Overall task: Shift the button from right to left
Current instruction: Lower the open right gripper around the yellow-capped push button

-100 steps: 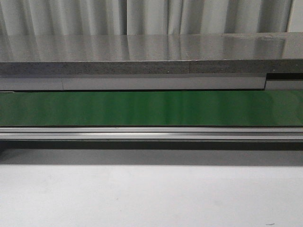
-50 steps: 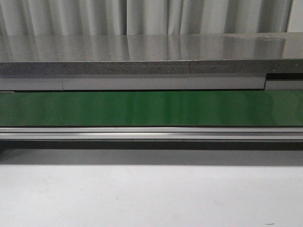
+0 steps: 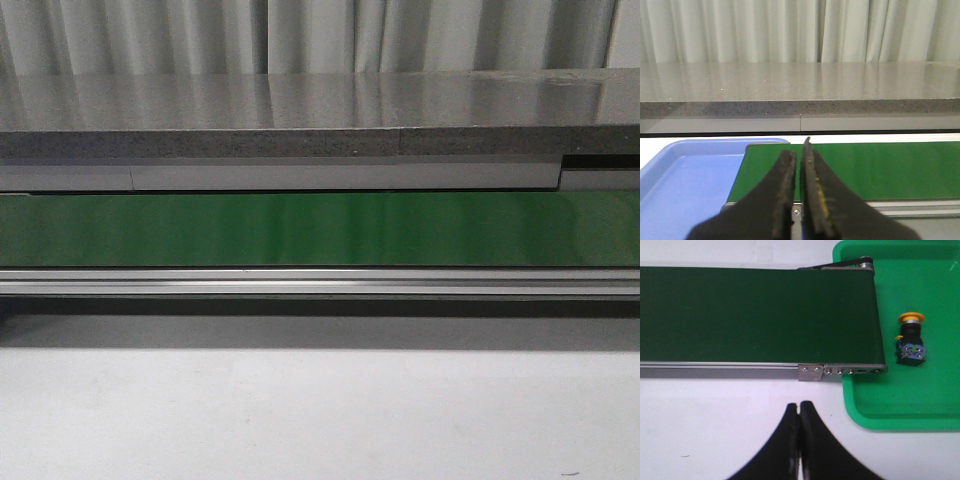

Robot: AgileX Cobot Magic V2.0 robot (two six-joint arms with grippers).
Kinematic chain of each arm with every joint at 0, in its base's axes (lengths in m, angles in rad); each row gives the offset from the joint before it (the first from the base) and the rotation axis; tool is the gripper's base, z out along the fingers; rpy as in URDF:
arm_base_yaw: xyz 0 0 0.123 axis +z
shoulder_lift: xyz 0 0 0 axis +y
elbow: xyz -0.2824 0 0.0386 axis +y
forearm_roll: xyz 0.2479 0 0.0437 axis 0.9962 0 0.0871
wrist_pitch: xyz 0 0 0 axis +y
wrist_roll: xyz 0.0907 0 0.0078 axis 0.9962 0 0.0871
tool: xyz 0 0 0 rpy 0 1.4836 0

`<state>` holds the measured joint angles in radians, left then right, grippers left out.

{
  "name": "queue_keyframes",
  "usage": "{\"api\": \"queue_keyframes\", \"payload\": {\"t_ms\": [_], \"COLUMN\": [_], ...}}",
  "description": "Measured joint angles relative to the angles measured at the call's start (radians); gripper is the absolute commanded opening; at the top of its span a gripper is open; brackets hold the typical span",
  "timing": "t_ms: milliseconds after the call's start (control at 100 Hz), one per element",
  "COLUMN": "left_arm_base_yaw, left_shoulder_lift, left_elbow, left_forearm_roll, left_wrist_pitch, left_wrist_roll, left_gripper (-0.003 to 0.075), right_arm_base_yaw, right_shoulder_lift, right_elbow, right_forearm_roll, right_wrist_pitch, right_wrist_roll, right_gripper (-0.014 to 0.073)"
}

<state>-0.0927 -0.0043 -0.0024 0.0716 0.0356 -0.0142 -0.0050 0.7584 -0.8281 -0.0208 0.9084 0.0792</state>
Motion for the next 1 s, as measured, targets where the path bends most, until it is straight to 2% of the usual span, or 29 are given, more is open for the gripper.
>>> {"api": "queue_keyframes", "payload": {"t_ms": [80,150,220,340,440,800,1000], "left_arm_base_yaw": [0.000,0.000,0.000,0.000,0.000,0.000,0.000], "left_shoulder_lift": [0.000,0.000,0.000,0.000,0.000,0.000,0.000], "left_elbow": [0.000,0.000,0.000,0.000,0.000,0.000,0.000], "left_forearm_roll": [0.000,0.000,0.000,0.000,0.000,0.000,0.000], "left_wrist_pitch": [0.000,0.000,0.000,0.000,0.000,0.000,0.000], "left_wrist_roll": [0.000,0.000,0.000,0.000,0.000,0.000,0.000], "left_gripper": [0.0005,0.0005,0.0005,0.0005,0.0005,0.0005,0.0005], "right_arm_base_yaw": [0.000,0.000,0.000,0.000,0.000,-0.002,-0.093], "right_shoulder_lift": [0.015,0.020,0.020,0.020,0.020,0.057,0.179], "right_elbow": [0.000,0.000,0.000,0.000,0.000,-0.020,-0.117], "right_forearm_roll": [0.002,0.002,0.002,0.002,0.002,0.062,0.015], "right_wrist_pitch": [0.004,0.008,0.012,0.012,0.012,0.012,0.000], "right_wrist_roll": [0.000,0.000,0.000,0.000,0.000,0.036,0.040], "right_gripper": [-0.0047,0.0025,0.0150,0.0419,0.0531,0.0540,0.0540]}}
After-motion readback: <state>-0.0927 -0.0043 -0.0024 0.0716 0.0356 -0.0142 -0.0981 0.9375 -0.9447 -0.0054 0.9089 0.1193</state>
